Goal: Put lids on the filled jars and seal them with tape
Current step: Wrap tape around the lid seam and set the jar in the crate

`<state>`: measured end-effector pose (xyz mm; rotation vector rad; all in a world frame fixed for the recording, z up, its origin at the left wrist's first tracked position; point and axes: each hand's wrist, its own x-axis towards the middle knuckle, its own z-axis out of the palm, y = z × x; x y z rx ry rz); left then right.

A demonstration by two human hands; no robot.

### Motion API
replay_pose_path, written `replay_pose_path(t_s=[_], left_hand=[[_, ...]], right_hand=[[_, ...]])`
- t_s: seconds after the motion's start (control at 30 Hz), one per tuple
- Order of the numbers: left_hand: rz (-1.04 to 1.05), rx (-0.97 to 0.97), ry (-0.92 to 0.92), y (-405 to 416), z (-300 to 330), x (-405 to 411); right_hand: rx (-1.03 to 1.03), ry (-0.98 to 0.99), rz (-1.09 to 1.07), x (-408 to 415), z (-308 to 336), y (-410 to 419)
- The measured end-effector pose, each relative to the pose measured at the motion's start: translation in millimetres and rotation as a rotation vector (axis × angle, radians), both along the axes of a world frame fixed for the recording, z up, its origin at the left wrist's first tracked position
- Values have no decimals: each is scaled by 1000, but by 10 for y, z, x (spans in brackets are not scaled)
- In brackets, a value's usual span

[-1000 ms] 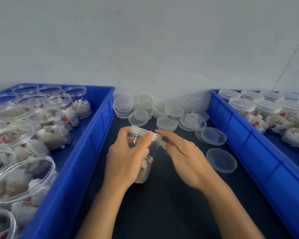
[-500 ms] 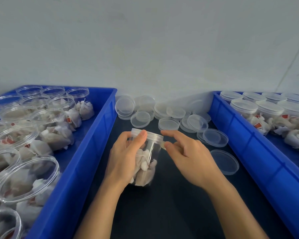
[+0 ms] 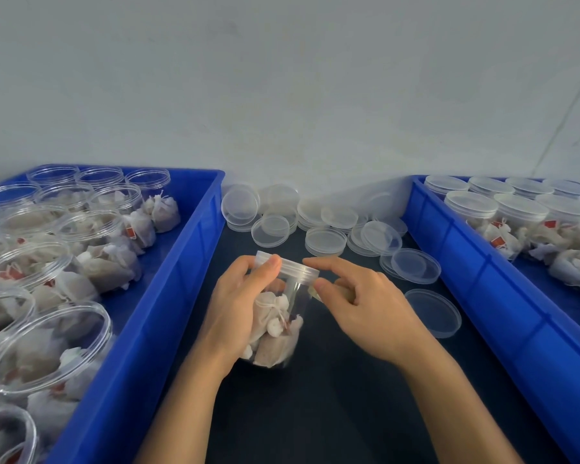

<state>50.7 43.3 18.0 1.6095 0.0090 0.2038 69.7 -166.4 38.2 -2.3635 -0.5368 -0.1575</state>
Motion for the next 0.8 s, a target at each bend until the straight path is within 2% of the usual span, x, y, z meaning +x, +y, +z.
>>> replay_pose_path(t_s=[0.17,0.3,0.4,0.53,0.6,0.7,0.8], left_hand=[[-62,-22,-9,31,-30,8],[-87,-45,51,19,-44,15],[20,98,13,-30,-28,7],[440,338,-217,-73,10,-41],[437,418,-252,-120,27,-82],[319,522,-156,-220,32,-135],[283,624,-133,-237,28,-135]], right_hand=[[99,88,47,-7,27,-36],[97,73,29,-17,28,-48],[54,33,-12,-23,24,-42],[-7,3,-60,-42,22,13],[-43,-29,-86,-65,26,57],[-77,-61,-121,-78,31,99],[-55,-45,-109,-78,17,121]])
